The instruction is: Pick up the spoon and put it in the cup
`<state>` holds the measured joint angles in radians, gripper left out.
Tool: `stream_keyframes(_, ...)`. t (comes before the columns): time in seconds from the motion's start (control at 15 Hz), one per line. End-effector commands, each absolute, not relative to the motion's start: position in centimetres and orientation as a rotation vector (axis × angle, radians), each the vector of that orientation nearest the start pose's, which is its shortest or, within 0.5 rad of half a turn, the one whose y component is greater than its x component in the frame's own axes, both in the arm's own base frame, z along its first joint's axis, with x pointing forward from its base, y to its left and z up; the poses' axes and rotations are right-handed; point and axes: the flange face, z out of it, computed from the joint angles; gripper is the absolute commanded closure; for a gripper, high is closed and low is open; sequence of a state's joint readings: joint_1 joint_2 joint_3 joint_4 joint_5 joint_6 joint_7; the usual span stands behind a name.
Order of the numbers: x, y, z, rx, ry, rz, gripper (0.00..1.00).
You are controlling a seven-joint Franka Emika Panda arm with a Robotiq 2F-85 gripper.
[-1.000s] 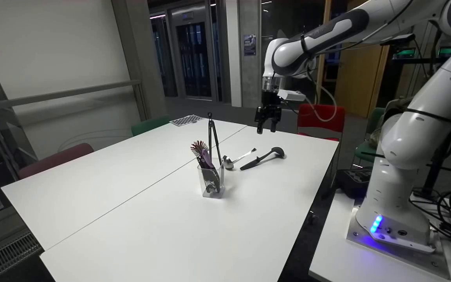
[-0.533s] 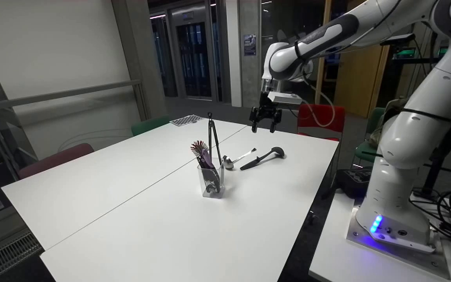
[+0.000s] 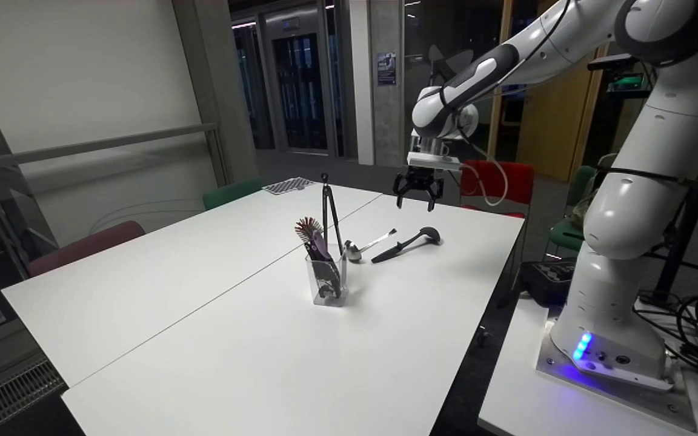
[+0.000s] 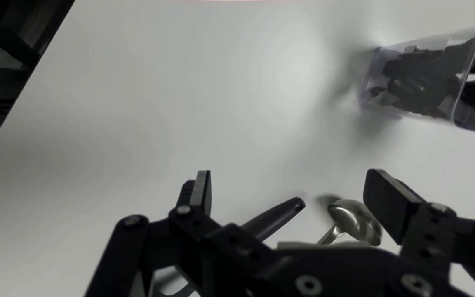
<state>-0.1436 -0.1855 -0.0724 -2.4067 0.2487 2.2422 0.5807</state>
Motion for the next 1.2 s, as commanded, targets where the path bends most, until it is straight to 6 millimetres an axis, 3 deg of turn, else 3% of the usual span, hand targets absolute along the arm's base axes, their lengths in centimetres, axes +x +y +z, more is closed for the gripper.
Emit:
stream_keyframes(0.0, 46.3, -9.5, 38.6, -2.561, 1.399, 0.043, 0.0)
stream_keyframes(0.4, 47.1, -9.4, 38.8, -2.499, 1.46, 0.053, 0.0)
stream_keyframes(0.6, 48.0, -10.7, 38.5, -2.354, 1.683, -0.033, 0.0)
stream_keyframes(0.73, 48.7, -12.1, 38.2, -2.245, 1.802, -0.05, 0.0)
stream_keyframes(1.13, 49.2, -19.4, 35.3, -1.951, 2.162, -0.101, 0.0)
